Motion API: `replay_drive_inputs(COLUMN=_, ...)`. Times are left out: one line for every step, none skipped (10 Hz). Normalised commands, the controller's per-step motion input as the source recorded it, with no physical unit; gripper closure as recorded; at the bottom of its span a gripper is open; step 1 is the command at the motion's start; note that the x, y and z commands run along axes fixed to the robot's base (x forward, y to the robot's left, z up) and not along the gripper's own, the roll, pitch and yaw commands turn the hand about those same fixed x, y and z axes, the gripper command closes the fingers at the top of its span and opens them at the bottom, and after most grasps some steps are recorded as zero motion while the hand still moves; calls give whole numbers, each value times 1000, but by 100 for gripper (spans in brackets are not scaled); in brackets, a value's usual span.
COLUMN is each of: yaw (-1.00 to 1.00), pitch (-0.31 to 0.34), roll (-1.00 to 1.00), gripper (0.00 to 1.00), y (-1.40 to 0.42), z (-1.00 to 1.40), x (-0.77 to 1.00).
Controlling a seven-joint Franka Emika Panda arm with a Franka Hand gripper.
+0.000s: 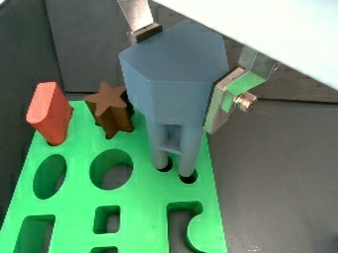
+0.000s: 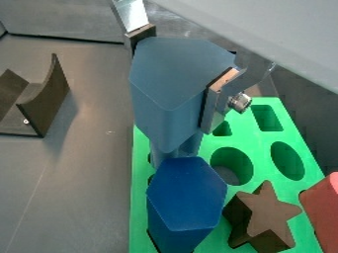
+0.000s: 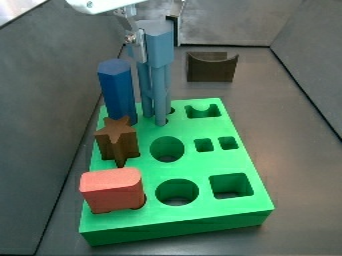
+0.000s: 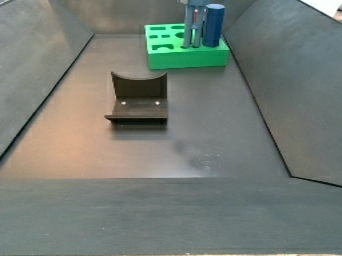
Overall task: Pick up the 3 prong object. Move up. Move to above the board. Insert the 3 prong object.
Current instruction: Insert the 3 prong object.
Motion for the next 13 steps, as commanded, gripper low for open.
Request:
replay_drive_inputs(yaw=0, pitch=83, roll=163, gripper=100, y=23, z=-151, x=143)
replay_drive_inputs(yaw=0, pitch=99, roll=116, gripper=100, y=37, z=-46, x=157)
replay_drive_inputs(yaw=0, pitch=86, roll=59, gripper=100, y=0, z=0, x=169)
replay_drive_inputs(yaw=-200, pitch=36, roll=19, gripper=100, y=0, z=-54, x=229)
replay_drive_inputs(yaw=-320, pitch=0, roll=13, gripper=100, y=-74, z=-89, x=143)
replay_drive_inputs(yaw=-323, pitch=4, roll=0, gripper=100, y=-51, z=-20, x=154)
replay_drive_inputs(yaw=-326, pitch=9, roll=20, gripper=100, y=-26, z=-69, x=117)
replay_drive_inputs(yaw=-409, pitch=31, roll=33, gripper=100, y=-14, z=-80, x=123)
replay_drive_inputs(yaw=-329, pitch=24, roll=7, gripper=100, y=0, z=-31, x=66)
replay_drive_inputs(yaw=-237, pitch=7, roll=7, gripper=100, y=0, z=-49, x=60)
replay_drive_inputs(yaw=-269, pitch=7, roll=4, gripper=100, y=0, z=-34, x=109)
replay_drive_inputs(yaw=-174, pitch=0, roll=0, gripper=100, y=-17, z=-131, x=69)
replay_drive_inputs(yaw=-217, pitch=0, roll=26, gripper=100, y=-31, z=-300, x=143)
